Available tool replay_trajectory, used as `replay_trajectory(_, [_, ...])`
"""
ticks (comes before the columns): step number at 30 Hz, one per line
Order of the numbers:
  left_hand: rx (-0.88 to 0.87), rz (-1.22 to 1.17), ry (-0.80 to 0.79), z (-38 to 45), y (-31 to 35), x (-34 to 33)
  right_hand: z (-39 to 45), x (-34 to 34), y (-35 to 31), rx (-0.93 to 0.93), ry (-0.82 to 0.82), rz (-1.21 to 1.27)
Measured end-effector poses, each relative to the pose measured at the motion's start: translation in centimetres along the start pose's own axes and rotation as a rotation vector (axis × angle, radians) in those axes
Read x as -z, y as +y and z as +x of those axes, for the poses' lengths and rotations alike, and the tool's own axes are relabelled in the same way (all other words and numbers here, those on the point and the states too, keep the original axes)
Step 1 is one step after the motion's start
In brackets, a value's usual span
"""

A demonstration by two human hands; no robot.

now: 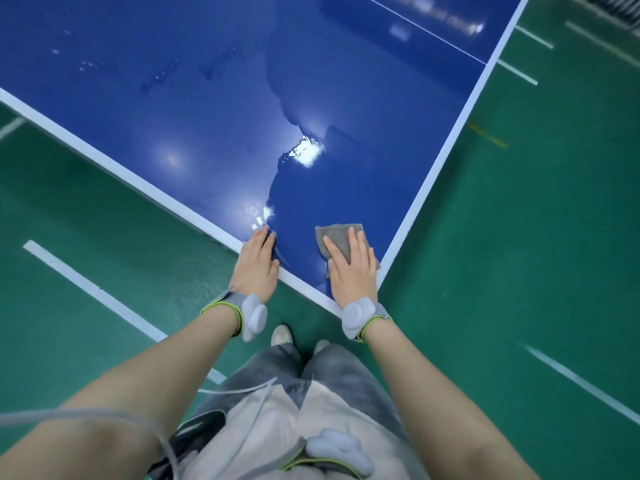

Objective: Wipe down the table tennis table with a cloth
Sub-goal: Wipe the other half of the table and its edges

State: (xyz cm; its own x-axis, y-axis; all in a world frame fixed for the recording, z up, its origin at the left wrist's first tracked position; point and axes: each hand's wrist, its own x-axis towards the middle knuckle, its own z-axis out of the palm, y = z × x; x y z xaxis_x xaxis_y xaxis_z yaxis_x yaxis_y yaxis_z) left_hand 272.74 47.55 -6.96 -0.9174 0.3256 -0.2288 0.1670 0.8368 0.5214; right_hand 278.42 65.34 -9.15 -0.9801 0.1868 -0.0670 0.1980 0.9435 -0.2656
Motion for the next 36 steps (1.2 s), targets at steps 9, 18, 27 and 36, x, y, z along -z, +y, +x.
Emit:
replay_trajectory(9, [0.111, 0.118, -0.128, -0.2, 1.9, -0.3, -4.1, 0.0, -1.8, 0.264, -0.081, -0.090])
replay_trajectory(18, [0.086, 0.124, -0.142, -2.5, 4.3, -1.6, -6.0, 1.4, 3.8, 0.132, 0.058, -0.025])
replay_trajectory(27, [0.094, 0.022, -0.180, -4.3, 4.8, -2.7, -8.8, 0.8, -0.1, 0.222, -0.094, 0.044])
replay_trajectory(36, [-0.025, 0.110, -0.180, -4.0, 3.0, -0.7, -8.2, 2.0, 0.6, 0.006, -0.192, 0.036])
